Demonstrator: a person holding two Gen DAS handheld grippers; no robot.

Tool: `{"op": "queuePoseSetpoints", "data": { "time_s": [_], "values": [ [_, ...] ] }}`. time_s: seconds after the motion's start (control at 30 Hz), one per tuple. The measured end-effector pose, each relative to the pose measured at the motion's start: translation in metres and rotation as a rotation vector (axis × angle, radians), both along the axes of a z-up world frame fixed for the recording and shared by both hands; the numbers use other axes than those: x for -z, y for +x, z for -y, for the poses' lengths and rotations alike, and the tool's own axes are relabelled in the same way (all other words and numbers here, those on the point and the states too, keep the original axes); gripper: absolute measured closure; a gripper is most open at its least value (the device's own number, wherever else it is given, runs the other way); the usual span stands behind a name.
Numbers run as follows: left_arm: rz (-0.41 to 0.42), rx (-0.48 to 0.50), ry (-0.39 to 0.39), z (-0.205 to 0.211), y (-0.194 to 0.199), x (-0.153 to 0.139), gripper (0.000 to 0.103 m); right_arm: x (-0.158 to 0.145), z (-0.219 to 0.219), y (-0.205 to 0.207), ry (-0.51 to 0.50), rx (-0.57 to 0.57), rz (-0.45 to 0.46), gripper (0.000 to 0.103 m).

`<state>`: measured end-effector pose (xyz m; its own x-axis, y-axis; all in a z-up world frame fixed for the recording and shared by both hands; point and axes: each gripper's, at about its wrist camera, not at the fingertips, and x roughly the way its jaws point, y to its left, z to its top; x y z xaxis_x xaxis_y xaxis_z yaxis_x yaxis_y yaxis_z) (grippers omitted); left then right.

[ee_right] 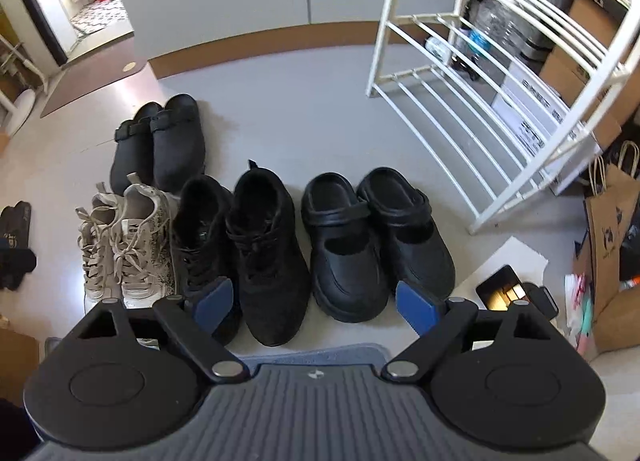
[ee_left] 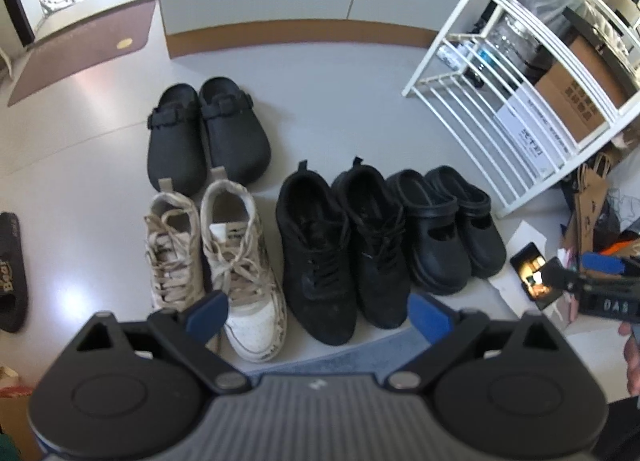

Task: Organize scattered shoes
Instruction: 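Raise the right tool and move it toward the black rubber clogs, then lower the right tool into the pair of black rubber clogs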

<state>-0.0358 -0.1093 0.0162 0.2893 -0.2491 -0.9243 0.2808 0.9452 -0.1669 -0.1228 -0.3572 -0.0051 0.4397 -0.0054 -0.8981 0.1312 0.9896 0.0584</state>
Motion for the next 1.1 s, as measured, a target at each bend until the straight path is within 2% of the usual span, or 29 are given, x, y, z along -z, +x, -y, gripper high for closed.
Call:
{"op": "queuePoseSetpoints", "data": {
  "time_s": [0.13,0.2,0.3,0.4,0.53,0.63,0.77,0.93,1.1],
  "values": [
    [-0.007,0.018,0.003,-0.003,0.004,0.015,0.005,0.008,-0.008,-0.001,-0.002,-0.041,0.011,0.011],
    [-0.018,0.019,0.011,-0.006,0.009,0.029,0.007,0.014,-0.009,0.0,-0.027,-0.039,0.024,0.01],
    [-0.046,0.007,0.015,-0.011,0.014,0.043,0.009,0.027,-0.006,0.002,-0.024,-0.014,-0.004,0.01],
    [-0.085,-0.012,-0.035,-0.01,0.027,0.053,0.01,0.042,-0.004,0.007,-0.027,-0.015,-0.035,0.01],
    [-0.076,-0.024,-0.08,-0.009,0.038,0.055,0.01,0.057,-0.002,0.013,-0.052,-0.033,-0.038,0.011],
    [-0.052,0.009,-0.049,-0.005,0.043,0.059,0.01,0.069,0.009,0.02,-0.034,-0.025,-0.037,0.013],
    [-0.082,0.003,-0.039,-0.009,0.052,0.073,0.011,0.087,0.021,0.03,-0.052,-0.024,-0.026,0.026],
    [-0.125,-0.037,-0.078,-0.019,0.058,0.079,0.011,0.115,0.033,0.041,-0.051,-0.044,-0.017,0.03],
    [-0.151,-0.032,-0.149,-0.021,0.06,0.072,0.011,0.145,0.05,0.05,-0.04,-0.038,-0.002,0.039]
  ]
}}
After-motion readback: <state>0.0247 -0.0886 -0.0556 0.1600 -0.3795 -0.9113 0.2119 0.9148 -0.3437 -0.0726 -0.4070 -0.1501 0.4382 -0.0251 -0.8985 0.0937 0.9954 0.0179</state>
